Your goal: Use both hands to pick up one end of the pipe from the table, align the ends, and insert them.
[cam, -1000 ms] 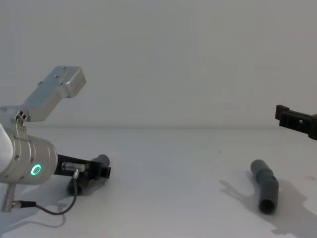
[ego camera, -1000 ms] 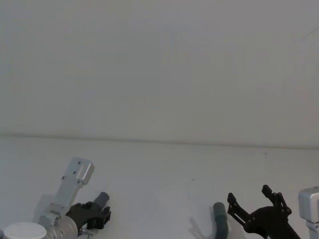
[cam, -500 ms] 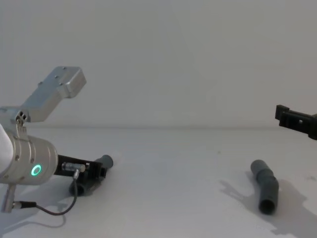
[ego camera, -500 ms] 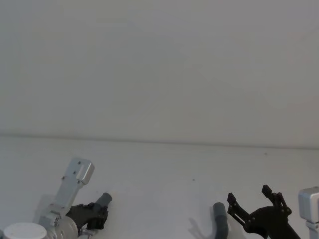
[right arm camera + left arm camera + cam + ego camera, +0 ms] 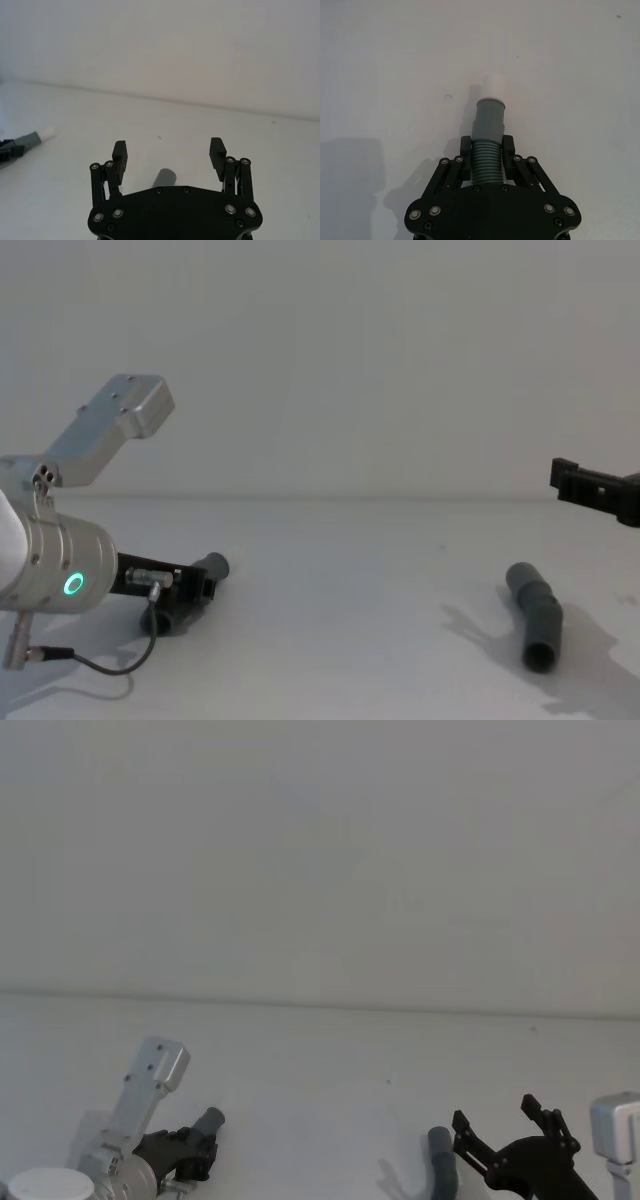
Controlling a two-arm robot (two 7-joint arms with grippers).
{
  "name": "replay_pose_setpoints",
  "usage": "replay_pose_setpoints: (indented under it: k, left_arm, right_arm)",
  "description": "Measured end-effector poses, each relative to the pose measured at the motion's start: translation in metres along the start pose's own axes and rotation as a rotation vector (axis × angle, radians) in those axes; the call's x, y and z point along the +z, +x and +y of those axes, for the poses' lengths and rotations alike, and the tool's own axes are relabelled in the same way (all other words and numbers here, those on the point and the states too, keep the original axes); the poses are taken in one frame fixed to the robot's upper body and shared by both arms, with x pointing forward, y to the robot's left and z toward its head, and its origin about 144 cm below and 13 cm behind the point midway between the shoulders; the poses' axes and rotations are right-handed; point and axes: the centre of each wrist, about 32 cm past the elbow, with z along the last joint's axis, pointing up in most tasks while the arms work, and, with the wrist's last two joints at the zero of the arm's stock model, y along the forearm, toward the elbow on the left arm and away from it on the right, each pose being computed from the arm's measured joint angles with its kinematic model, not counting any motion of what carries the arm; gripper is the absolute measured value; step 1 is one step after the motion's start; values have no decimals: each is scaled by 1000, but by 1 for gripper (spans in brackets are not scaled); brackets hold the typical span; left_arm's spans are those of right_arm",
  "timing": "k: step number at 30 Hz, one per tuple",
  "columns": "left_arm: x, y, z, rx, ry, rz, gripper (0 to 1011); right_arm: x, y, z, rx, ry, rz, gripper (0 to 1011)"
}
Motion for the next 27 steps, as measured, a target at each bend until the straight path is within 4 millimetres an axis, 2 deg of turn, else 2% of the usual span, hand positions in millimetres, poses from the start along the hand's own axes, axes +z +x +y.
replay_pose_setpoints:
  k: [27]
  left_arm:
    - [0, 0, 0, 0, 0, 0, 327]
  right_arm:
    - [25, -26, 13, -37, -365, -23, 1001]
